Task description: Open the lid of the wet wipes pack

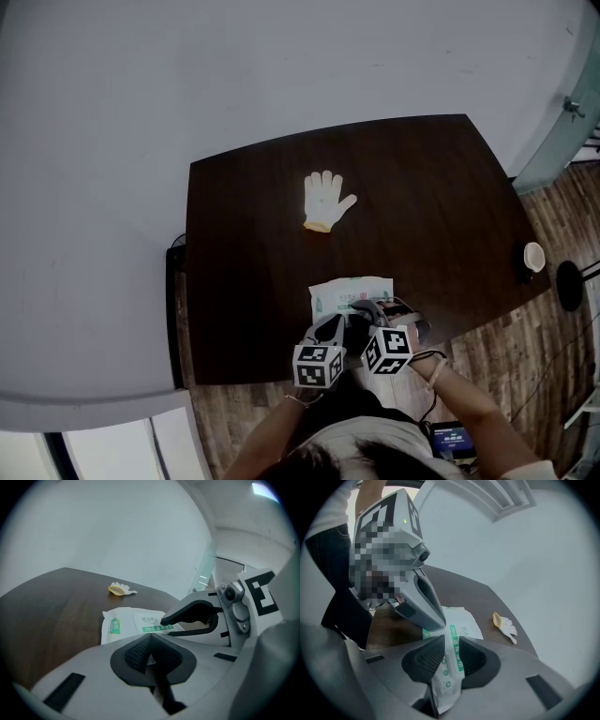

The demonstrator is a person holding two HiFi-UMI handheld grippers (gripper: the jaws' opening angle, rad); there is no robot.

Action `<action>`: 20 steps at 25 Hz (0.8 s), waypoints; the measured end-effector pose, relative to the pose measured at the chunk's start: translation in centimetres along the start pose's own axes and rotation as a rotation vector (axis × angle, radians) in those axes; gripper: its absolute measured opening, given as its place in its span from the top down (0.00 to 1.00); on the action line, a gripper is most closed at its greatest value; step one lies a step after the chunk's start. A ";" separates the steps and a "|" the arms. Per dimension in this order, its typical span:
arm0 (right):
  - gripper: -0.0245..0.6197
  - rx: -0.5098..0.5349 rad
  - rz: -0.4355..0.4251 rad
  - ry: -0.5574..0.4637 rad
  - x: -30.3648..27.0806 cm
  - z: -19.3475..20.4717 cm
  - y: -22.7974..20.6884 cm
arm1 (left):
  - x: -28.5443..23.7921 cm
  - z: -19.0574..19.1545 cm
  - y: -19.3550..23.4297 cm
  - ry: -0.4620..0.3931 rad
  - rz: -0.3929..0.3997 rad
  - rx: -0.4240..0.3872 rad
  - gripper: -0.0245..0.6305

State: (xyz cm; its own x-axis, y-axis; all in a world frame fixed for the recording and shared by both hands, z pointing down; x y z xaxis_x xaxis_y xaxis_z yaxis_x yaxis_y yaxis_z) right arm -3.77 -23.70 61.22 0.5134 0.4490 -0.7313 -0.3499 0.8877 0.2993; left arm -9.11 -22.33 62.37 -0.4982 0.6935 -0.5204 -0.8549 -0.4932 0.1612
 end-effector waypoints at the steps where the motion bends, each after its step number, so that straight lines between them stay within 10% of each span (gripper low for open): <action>1: 0.80 0.000 -0.006 0.001 -0.1 0.0 0.1 | 0.0 0.1 0.0 0.001 0.001 0.002 0.93; 7: 0.95 -0.021 0.126 0.047 0.3 1.1 -3.0 | 0.1 0.2 -0.1 0.000 -0.014 -0.009 0.93; 20: 0.90 -0.159 0.007 -0.032 1.1 0.3 -1.7 | 0.1 0.4 -0.2 -0.003 -0.015 0.008 0.93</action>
State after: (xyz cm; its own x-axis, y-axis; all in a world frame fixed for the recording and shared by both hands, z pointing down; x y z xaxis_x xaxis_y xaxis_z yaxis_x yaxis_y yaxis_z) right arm -2.38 -24.73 60.07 0.5342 0.4605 -0.7090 -0.4717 0.8583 0.2020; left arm -9.08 -21.96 62.57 -0.4855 0.7025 -0.5203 -0.8635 -0.4783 0.1600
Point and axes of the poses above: the fingertips, and each gripper's own axes: x backward along the fingers, y to its left, z out of its underside, the point moved 4 cm from there along x, backward along the fingers, and after that the axes turned 14 degrees about -x, right-handed, at the moved point
